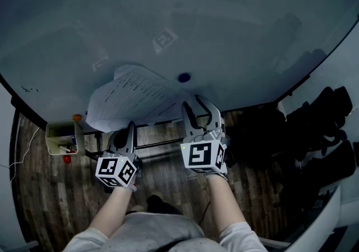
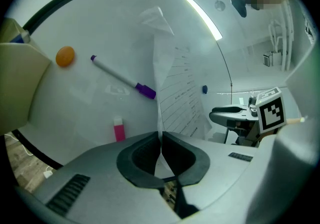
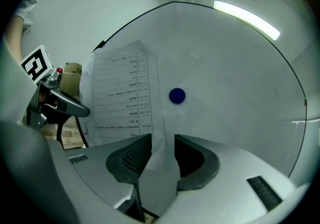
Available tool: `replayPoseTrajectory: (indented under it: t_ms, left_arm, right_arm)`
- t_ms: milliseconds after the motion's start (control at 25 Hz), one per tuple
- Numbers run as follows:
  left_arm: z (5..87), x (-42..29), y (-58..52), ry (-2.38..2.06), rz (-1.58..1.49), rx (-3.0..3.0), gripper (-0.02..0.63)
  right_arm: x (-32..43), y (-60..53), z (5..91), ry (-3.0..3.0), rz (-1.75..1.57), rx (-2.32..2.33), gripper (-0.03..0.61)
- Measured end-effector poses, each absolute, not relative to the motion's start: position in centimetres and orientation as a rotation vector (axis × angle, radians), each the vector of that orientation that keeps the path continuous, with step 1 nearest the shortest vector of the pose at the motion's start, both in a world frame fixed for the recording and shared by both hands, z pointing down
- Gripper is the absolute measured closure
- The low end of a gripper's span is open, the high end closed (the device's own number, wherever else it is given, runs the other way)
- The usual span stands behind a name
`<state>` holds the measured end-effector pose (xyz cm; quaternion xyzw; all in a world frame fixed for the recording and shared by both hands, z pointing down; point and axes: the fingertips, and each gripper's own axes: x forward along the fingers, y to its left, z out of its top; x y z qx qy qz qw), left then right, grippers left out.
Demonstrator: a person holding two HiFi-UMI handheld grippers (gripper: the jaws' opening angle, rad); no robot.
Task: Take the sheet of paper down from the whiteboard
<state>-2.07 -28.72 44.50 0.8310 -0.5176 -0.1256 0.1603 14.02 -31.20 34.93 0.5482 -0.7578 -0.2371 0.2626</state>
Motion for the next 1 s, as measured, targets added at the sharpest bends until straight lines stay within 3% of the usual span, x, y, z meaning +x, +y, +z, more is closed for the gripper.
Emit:
replayPoseTrajectory:
  t_ms: [520,1000]
  left_arm:
    - [44.4,-2.1,-29.3,-1.507,-0.357,2.337,0.592]
    - [44.5,-2.3,-29.1,-1.508,-0.346,2.339,0.594]
  right_arm:
    - [16.0,-32.1,38.3,-2.121,-0.374,1.425,0.426]
    - [15.6,-31.7,38.5,-2.139,-0.358,1.41,0.541]
